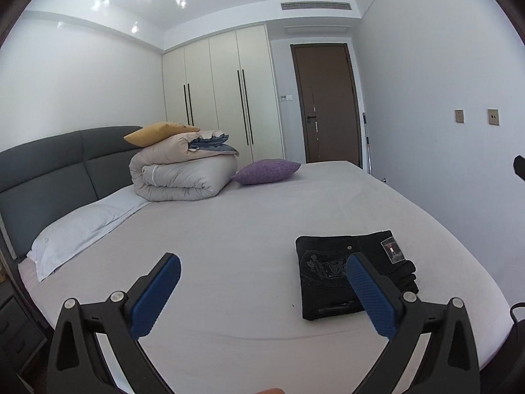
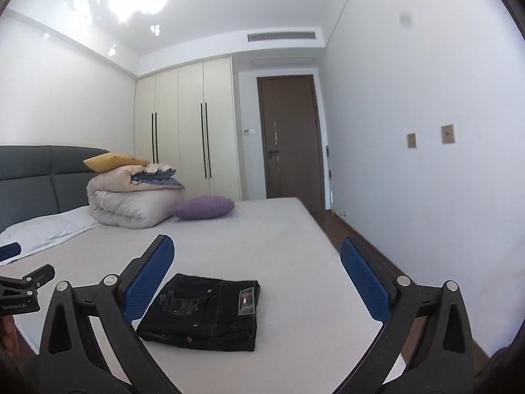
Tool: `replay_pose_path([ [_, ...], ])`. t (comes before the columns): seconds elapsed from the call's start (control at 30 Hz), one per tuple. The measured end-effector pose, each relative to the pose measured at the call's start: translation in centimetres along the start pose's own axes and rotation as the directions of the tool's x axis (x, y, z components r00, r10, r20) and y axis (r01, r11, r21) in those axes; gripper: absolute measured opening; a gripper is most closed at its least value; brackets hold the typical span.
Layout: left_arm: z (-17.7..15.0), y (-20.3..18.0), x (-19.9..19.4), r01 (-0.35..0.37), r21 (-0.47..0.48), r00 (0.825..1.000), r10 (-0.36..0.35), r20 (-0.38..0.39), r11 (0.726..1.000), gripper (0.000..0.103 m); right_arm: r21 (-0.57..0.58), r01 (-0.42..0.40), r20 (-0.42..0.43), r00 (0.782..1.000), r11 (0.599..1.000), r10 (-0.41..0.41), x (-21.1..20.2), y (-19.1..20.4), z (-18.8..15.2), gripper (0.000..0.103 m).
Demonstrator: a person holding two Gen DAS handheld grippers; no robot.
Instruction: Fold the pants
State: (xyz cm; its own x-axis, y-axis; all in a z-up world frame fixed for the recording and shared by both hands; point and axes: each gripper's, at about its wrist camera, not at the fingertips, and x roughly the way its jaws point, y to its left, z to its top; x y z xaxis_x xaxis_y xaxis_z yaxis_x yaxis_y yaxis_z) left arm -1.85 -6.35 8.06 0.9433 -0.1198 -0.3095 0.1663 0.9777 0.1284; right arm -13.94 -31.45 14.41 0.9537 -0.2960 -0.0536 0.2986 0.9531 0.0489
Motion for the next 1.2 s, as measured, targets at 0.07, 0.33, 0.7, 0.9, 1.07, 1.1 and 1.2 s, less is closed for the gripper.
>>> replay_pose_path([
  [0.07,-0.5,0.1,0.4,0.004,-0.004,0.999,-0.004,-0.053,1.000,0.103,-0.010,-0.027,-0.034,0.999,1.000,0.027,-1.4,0.4,0.6,0.103],
  [0.33,-3.9,-0.4,0.9,0.044,-0.014,0.979,-0.046,-0.197,0.999,0.103,0.022,-0.031,-0.307,0.951,0.999,0.037,-3.3,1.6,-3.2,0.103],
  [0.7,-5.7,-1.2,1.9,0.065,-0.032,0.951,-0.072,-0.301,0.997,0.103,0.076,0.007,-0.488,0.873,0.997,0.031,-0.8,2.0,-6.9,0.103],
  [0.9,-6.7,-1.6,2.5,0.071,-0.030,0.940,-0.077,-0.332,0.997,0.103,0.063,0.002,-0.521,0.853,0.998,0.032,1.2,2.1,-8.4,0.103],
  [1.07,-7.4,-1.4,3.1,0.064,-0.036,0.933,-0.073,-0.352,0.997,0.103,0.062,-0.010,-0.540,0.841,0.998,0.041,2.2,2.0,-9.3,0.103],
  [1.1,-7.5,-1.4,3.2,0.063,-0.038,0.932,-0.073,-0.356,0.997,0.103,0.062,-0.011,-0.543,0.839,0.998,0.043,2.3,1.9,-9.4,0.103],
  [1.2,-7.8,-1.4,3.4,0.065,-0.041,0.928,-0.076,-0.365,0.997,0.103,0.064,-0.011,-0.552,0.832,0.998,0.045,2.7,1.7,-9.8,0.103],
])
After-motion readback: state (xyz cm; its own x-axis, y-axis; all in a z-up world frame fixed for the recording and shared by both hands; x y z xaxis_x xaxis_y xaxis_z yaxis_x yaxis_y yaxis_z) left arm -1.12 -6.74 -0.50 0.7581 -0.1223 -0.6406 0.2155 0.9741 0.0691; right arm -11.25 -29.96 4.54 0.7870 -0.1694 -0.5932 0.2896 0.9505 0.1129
